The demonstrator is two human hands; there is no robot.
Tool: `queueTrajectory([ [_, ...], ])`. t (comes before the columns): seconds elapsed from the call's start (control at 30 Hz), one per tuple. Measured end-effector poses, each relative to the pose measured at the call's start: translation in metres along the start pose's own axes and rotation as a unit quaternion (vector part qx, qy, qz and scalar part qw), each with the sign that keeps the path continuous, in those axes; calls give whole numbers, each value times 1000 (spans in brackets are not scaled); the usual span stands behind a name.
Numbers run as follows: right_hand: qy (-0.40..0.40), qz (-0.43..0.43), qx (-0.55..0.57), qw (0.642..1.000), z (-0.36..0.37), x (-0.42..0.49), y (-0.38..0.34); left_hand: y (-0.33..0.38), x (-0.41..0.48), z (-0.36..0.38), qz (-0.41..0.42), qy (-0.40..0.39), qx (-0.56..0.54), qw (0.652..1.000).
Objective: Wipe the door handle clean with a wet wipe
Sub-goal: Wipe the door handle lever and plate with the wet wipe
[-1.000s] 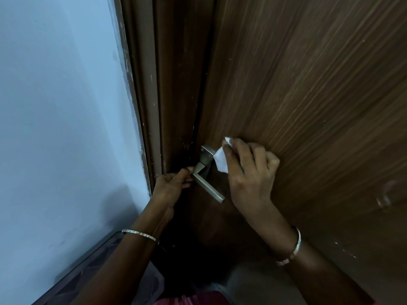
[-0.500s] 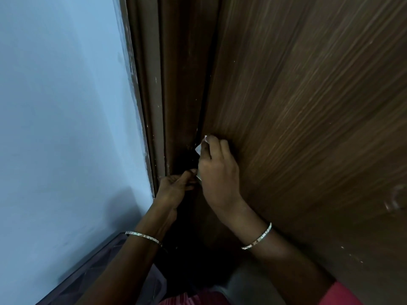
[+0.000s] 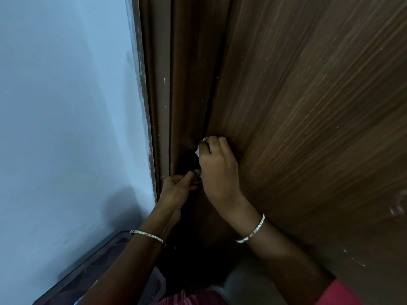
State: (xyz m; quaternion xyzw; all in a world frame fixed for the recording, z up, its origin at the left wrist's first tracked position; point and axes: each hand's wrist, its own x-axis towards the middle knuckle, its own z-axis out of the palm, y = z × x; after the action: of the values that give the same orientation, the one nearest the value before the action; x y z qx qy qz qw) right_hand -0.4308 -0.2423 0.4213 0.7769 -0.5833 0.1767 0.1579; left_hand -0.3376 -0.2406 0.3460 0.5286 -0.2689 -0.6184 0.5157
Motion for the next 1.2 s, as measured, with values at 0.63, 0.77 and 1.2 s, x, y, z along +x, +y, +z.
queueTrajectory([
  [0.63, 14, -26, -2, 1000, 0, -4, 8, 1, 1, -4, -9, 4, 6, 1000],
  [0.77, 69, -7, 27, 997, 6, -36, 26, 1, 3, -4, 0, 6, 30, 1000],
  [1.2, 179, 92, 145, 969, 27, -43, 19, 0, 5, -7, -14, 3, 41, 999],
])
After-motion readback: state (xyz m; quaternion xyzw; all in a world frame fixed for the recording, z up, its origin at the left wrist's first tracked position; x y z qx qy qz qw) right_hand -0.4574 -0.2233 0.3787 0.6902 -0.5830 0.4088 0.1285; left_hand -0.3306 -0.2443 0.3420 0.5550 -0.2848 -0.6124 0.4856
